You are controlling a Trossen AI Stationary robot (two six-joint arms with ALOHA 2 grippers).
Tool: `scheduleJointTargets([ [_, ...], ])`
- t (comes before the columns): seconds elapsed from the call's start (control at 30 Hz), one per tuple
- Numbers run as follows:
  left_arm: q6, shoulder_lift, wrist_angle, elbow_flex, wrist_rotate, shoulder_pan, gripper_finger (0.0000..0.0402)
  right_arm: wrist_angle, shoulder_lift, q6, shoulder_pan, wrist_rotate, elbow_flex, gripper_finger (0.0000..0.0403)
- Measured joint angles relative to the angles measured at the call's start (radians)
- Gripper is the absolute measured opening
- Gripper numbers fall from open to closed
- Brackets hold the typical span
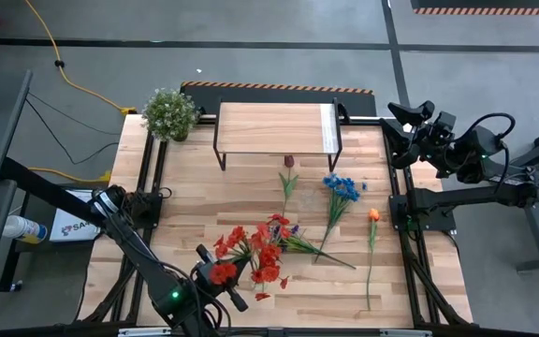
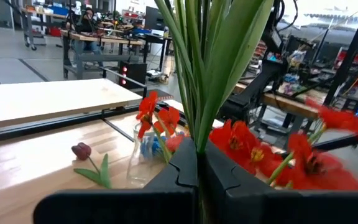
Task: Pick and place flowers into a vace then onto a shelf
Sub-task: Put the orange flowers into the bottom transparent vase
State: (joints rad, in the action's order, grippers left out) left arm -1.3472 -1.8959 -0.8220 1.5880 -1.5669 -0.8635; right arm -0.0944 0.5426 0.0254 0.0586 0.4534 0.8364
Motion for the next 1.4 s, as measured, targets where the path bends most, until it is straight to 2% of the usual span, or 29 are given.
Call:
scheduleJointTargets([
  [0.6, -0.125, -0.118, -0.015, 0.000, -0.002, 0.026, 0.0032, -0.088, 0.000, 0.001, 0.000, -0.042, 0.000, 0.0271],
  [0.8, -0.127, -0.118, -0.008, 0.000, 0.009, 0.026, 0.0073, -0.089, 0.000, 0.000, 0.000, -0.042, 0.000, 0.0271],
  [0.93, -0.125, -0.118, -0.009, 0.000, 0.019, 0.026, 0.0083, -0.088, 0.000, 0.001, 0.000, -0.044, 0.000, 0.0271],
  [1.2, -0.125, -0.118, -0.012, 0.000, 0.094, 0.026, 0.0062, -0.083, 0.000, 0.000, 0.000, -0.045, 0.000, 0.0271],
  [1.4, -0.124, -0.118, -0.019, 0.000, 0.096, 0.026, 0.0048, -0.082, 0.000, 0.000, 0.000, -0.045, 0.000, 0.0271],
])
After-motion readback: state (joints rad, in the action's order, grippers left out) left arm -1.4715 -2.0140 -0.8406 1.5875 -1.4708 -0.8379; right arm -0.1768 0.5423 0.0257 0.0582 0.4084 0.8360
